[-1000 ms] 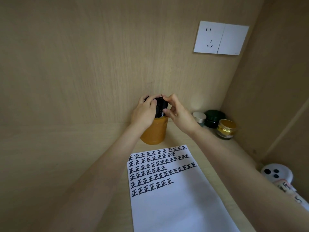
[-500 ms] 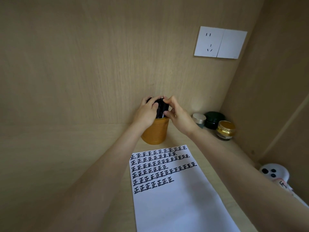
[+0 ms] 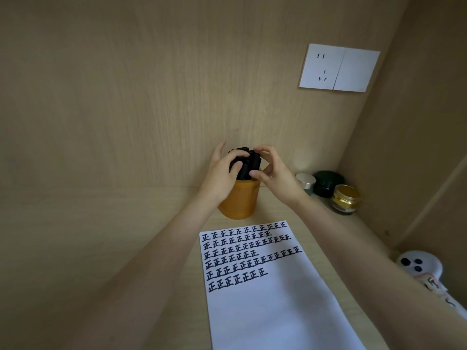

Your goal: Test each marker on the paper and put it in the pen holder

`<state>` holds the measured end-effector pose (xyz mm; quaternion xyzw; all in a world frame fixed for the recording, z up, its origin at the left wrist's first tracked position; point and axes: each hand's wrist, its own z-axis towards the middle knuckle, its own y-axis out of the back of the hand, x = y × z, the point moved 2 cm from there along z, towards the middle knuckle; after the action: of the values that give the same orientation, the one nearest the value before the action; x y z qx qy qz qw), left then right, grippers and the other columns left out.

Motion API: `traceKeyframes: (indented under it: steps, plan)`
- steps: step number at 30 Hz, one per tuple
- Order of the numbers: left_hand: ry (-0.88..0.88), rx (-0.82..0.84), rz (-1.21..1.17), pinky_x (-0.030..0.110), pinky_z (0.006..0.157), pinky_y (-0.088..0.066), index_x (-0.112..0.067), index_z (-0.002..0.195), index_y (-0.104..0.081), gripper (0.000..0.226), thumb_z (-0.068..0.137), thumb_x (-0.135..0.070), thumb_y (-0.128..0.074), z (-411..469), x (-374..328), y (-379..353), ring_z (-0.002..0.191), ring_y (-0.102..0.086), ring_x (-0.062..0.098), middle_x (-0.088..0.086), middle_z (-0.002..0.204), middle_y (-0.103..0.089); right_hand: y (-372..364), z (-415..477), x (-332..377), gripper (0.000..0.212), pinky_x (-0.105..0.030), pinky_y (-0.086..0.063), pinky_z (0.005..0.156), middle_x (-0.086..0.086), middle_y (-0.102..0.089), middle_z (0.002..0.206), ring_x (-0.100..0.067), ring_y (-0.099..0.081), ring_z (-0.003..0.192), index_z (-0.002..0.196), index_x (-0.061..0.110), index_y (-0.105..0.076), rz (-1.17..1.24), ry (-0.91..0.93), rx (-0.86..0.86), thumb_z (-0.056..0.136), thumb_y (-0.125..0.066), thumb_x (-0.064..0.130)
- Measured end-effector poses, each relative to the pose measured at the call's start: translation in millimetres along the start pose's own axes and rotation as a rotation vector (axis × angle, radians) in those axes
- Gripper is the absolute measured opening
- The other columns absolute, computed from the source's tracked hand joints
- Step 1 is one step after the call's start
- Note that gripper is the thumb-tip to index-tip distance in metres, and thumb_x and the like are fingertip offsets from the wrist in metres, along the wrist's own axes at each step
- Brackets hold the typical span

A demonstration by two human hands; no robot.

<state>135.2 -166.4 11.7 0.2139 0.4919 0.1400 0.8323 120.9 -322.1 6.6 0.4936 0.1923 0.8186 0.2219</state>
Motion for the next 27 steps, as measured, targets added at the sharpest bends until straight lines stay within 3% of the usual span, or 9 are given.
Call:
traceKeyframes:
  steps: [2, 7, 12, 17, 22, 25, 27]
  plan:
    - [-0.048, -0.003, 0.087, 0.026, 0.110, -0.018, -0.023, 0.120, -0.059, 0.029, 0.099, -0.012, -0.043, -2, -4, 1, 0.143, -0.017, 0.023, 0.007, 0.157, -0.012, -1, 0, 0, 0.040, -0.016, -0.047, 0.071, 0.015, -0.050, 0.128, 0.003, -0.050, 0.060, 0.119, 0.028, -0.042, 0.004, -0.004, -0.029, 0.091, -0.064, 0.011]
    - [-0.041, 0.022, 0.347, 0.038, 0.104, -0.036, -0.025, 0.130, -0.052, 0.034, 0.096, -0.029, -0.049, -1, -12, -1, 0.136, -0.032, 0.029, 0.008, 0.156, -0.016, -3, 3, 1, 0.031, -0.010, -0.043, 0.062, 0.011, -0.056, 0.121, 0.003, -0.049, 0.054, 0.112, 0.021, -0.047, -0.003, 0.002, -0.104, 0.090, -0.063, 0.007]
    - [-0.035, 0.035, 0.439, 0.043, 0.100, -0.041, -0.020, 0.130, -0.048, 0.043, 0.089, -0.018, -0.061, 1, -13, -6, 0.131, -0.038, 0.033, 0.012, 0.151, -0.025, -5, 5, 0, 0.030, -0.035, -0.049, 0.071, 0.008, -0.060, 0.121, -0.010, -0.048, 0.059, 0.109, 0.020, -0.048, 0.031, -0.007, -0.124, 0.089, -0.062, 0.003]
    - [0.000, 0.020, 0.331, 0.042, 0.094, -0.047, -0.017, 0.122, -0.054, 0.039, 0.085, -0.006, -0.061, 6, -17, -8, 0.117, -0.050, 0.030, 0.010, 0.134, -0.044, -4, 8, -1, 0.030, -0.045, -0.053, 0.073, 0.006, -0.061, 0.123, -0.019, -0.056, 0.061, 0.112, 0.017, -0.048, -0.052, -0.005, -0.120, 0.088, -0.063, 0.004]
    - [0.007, -0.006, 0.299, 0.040, 0.091, -0.047, -0.015, 0.119, -0.055, 0.037, 0.084, -0.003, -0.059, 6, -18, -9, 0.117, -0.049, 0.027, 0.009, 0.131, -0.048, -8, 4, 1, 0.024, -0.032, -0.048, 0.067, 0.007, -0.065, 0.116, 0.001, -0.049, 0.062, 0.106, 0.015, -0.053, -0.058, -0.001, -0.161, 0.088, -0.064, 0.004]
    - [0.011, 0.001, 0.282, 0.039, 0.089, -0.047, -0.016, 0.117, -0.055, 0.036, 0.084, -0.003, -0.057, 5, -17, -7, 0.116, -0.049, 0.027, 0.008, 0.131, -0.048, -8, 3, -1, 0.024, -0.033, -0.053, 0.077, 0.011, -0.061, 0.115, 0.008, -0.052, 0.075, 0.106, 0.014, -0.053, -0.009, 0.009, -0.148, 0.089, -0.063, 0.002]
    - [0.006, 0.006, 0.278, 0.039, 0.088, -0.048, -0.016, 0.116, -0.056, 0.035, 0.083, -0.003, -0.057, 6, -17, -7, 0.116, -0.050, 0.027, 0.008, 0.131, -0.049, -7, 3, -1, 0.024, -0.020, -0.050, 0.075, 0.010, -0.060, 0.119, 0.013, -0.052, 0.076, 0.108, 0.013, -0.052, -0.021, 0.015, -0.136, 0.090, -0.062, 0.002]
